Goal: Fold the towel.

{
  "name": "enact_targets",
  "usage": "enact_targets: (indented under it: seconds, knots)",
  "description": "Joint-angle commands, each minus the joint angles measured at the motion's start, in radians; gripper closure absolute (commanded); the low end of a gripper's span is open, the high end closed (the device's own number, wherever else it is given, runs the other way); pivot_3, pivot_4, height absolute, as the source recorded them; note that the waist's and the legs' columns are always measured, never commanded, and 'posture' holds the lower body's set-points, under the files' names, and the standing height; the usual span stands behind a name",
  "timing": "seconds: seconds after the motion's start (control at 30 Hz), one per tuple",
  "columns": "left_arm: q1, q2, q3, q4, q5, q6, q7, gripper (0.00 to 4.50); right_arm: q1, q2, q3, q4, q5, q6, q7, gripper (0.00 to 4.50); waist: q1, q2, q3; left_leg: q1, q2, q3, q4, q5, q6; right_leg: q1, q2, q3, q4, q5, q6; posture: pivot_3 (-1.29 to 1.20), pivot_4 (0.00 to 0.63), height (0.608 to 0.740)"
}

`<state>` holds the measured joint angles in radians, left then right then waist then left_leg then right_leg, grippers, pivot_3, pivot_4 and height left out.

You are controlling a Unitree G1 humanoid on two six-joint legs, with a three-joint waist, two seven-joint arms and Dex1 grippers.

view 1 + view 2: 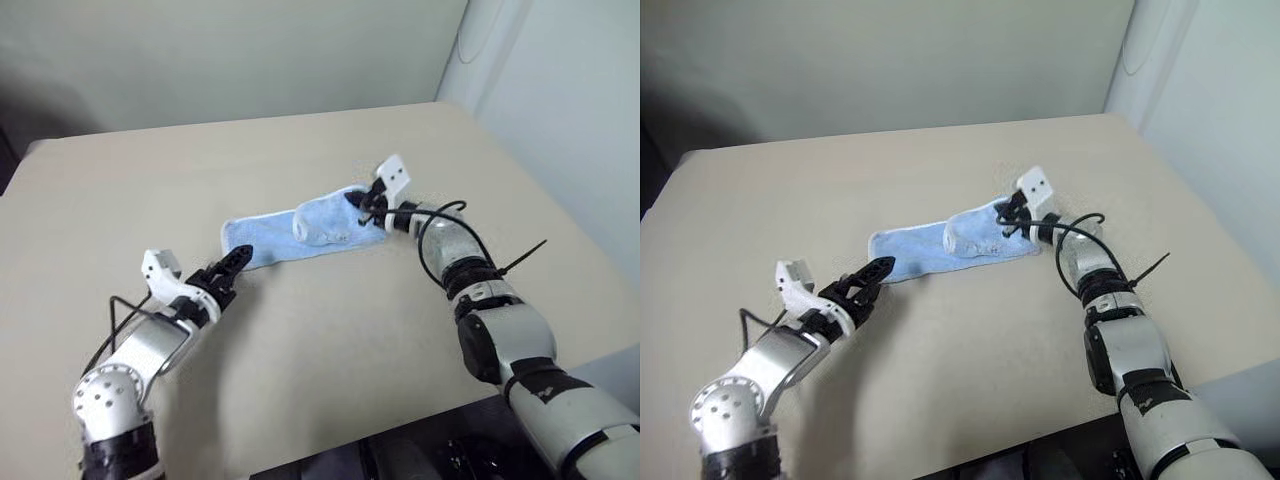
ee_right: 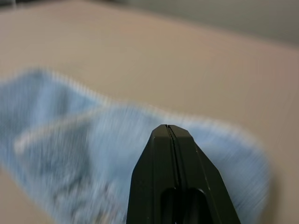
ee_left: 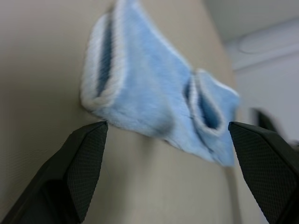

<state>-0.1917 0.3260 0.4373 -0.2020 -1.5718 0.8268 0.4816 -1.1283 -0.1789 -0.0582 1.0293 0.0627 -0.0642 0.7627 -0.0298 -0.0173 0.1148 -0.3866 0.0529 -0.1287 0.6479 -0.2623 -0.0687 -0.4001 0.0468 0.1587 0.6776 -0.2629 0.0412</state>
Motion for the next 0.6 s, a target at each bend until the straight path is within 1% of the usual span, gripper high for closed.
enact_targets:
  seconds: [0.03, 0.13, 0.27, 0.33, 0.5, 0.6]
  knots:
    - [-0.050, -0.018, -0.010, 0.077, -0.029, -0.025, 0.101, 0.00, -0.029, -0.026, -0.034, -0.105, 0.052, 0.018, -0.001, 4.49, 0.004, 0.000, 0.000, 0.001, 0.000, 0.000, 0.000, 0.000, 0.000, 0.000, 0.000, -0.002, 0.000, 0.000, 0.000, 0.00, 0.150, 0.740]
    - [-0.110, -0.028, -0.029, 0.156, 0.005, -0.025, 0.114, 0.00, -0.019, -0.036, -0.038, -0.146, 0.062, 0.026, -0.009, 4.49, 0.011, 0.000, 0.000, 0.004, -0.001, 0.000, -0.001, 0.000, 0.000, 0.004, 0.000, -0.003, 0.000, 0.000, 0.000, 0.00, 0.150, 0.740]
    - [-0.191, -0.030, -0.039, 0.281, 0.087, -0.035, 0.067, 0.00, -0.003, -0.037, -0.038, -0.181, 0.072, 0.042, -0.017, 4.49, 0.031, 0.001, 0.001, 0.005, -0.003, -0.001, 0.000, 0.000, 0.000, 0.005, -0.001, -0.008, 0.001, 0.001, -0.001, 0.00, 0.150, 0.740]
    - [-0.231, -0.033, -0.037, 0.346, 0.124, -0.044, 0.034, 0.00, 0.010, -0.036, -0.036, -0.202, 0.076, 0.050, -0.020, 4.49, 0.038, 0.002, 0.001, 0.005, -0.005, -0.001, 0.000, 0.000, 0.001, 0.007, -0.002, -0.014, 0.001, 0.002, -0.002, 0.00, 0.150, 0.740]
    - [-0.299, -0.041, -0.034, 0.439, 0.187, -0.043, -0.043, 0.00, 0.032, -0.033, -0.030, -0.238, 0.081, 0.066, -0.028, 4.49, 0.049, 0.002, 0.001, 0.005, -0.005, -0.004, 0.000, 0.001, 0.000, 0.009, -0.003, -0.019, 0.001, 0.003, -0.004, 0.00, 0.150, 0.740]
    - [-0.315, -0.046, -0.025, 0.458, 0.219, -0.044, -0.066, 0.59, 0.043, -0.028, -0.023, -0.255, 0.080, 0.071, -0.034, 4.50, 0.050, 0.002, 0.001, 0.005, -0.006, -0.004, 0.000, 0.004, -0.005, 0.010, -0.003, -0.019, 0.001, 0.003, -0.004, 0.00, 0.150, 0.740]
